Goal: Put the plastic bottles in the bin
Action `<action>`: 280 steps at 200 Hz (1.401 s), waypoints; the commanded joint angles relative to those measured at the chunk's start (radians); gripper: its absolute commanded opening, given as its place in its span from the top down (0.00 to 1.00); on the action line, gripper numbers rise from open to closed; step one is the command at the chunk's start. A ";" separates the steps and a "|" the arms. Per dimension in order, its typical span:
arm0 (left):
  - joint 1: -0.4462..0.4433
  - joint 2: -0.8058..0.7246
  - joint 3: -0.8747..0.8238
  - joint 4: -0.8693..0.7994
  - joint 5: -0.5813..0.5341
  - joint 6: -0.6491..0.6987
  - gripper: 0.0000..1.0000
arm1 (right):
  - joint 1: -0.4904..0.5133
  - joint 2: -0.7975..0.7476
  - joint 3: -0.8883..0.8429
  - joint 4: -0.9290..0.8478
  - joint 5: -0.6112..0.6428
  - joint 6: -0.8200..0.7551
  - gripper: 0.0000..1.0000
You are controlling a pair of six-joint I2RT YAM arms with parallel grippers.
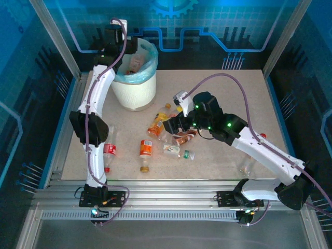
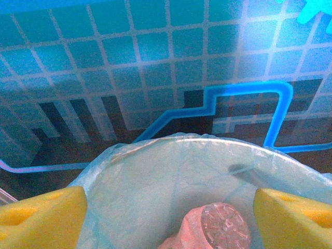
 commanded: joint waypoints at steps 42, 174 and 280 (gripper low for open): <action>0.009 -0.258 -0.054 -0.098 0.190 -0.145 0.18 | -0.011 0.087 0.128 -0.210 0.169 0.045 0.09; -0.553 -0.787 -0.935 0.131 0.351 -0.243 0.21 | -0.612 0.282 0.014 -0.250 0.208 0.089 0.09; -0.718 -0.615 -0.863 0.063 0.420 -0.402 0.20 | -0.695 0.576 -0.027 -0.166 0.142 0.008 0.15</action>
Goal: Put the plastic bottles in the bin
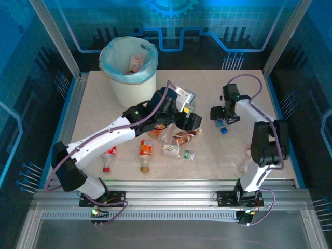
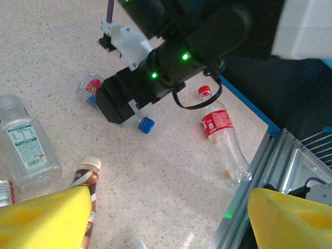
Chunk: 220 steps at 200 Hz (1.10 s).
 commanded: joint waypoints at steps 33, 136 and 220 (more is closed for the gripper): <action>-0.002 0.022 0.048 -0.029 0.001 -0.053 0.20 | -0.011 0.087 -0.016 0.023 -0.055 -0.027 0.28; 0.006 0.126 0.126 0.019 -0.019 -0.055 0.19 | 0.056 -0.137 -0.048 -0.051 -0.085 -0.010 0.45; 0.302 0.108 0.196 0.085 0.195 -0.300 0.16 | 0.303 -0.491 -0.073 0.045 -0.267 0.004 0.46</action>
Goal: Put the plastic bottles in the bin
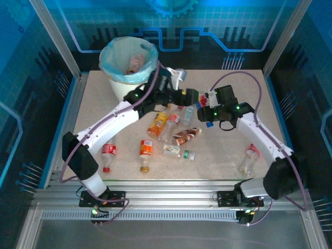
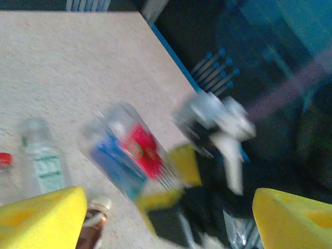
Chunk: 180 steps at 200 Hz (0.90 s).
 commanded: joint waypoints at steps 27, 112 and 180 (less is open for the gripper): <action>0.154 -0.124 0.002 0.087 0.094 -0.119 0.15 | 0.107 -0.125 0.033 0.059 -0.073 0.008 0.47; 0.189 -0.526 -0.528 0.546 0.086 0.068 0.01 | 0.277 -0.150 0.093 0.242 -0.041 0.011 0.48; 0.191 -0.532 -0.536 0.529 0.114 -0.071 0.01 | 0.420 -0.044 0.212 0.223 0.040 -0.070 0.49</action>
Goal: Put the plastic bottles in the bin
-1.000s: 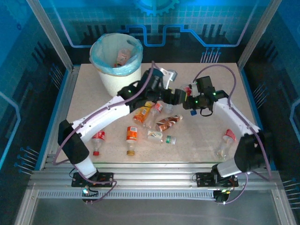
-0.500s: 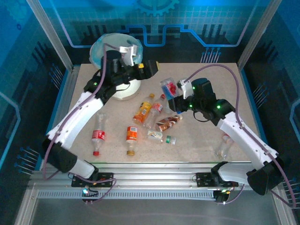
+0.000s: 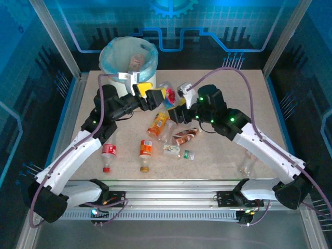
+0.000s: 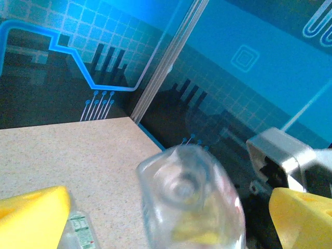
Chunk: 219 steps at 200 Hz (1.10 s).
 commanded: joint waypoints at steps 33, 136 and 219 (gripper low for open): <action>0.010 0.008 0.035 0.030 0.046 -0.100 0.08 | 0.080 0.066 0.104 0.004 0.125 -0.057 0.49; 0.010 0.033 0.080 -0.050 0.057 -0.118 0.43 | 0.121 0.084 0.120 -0.026 0.256 -0.083 0.45; 0.011 0.018 0.136 -0.174 -0.093 0.005 0.44 | 0.129 0.034 0.062 -0.002 0.296 -0.107 0.20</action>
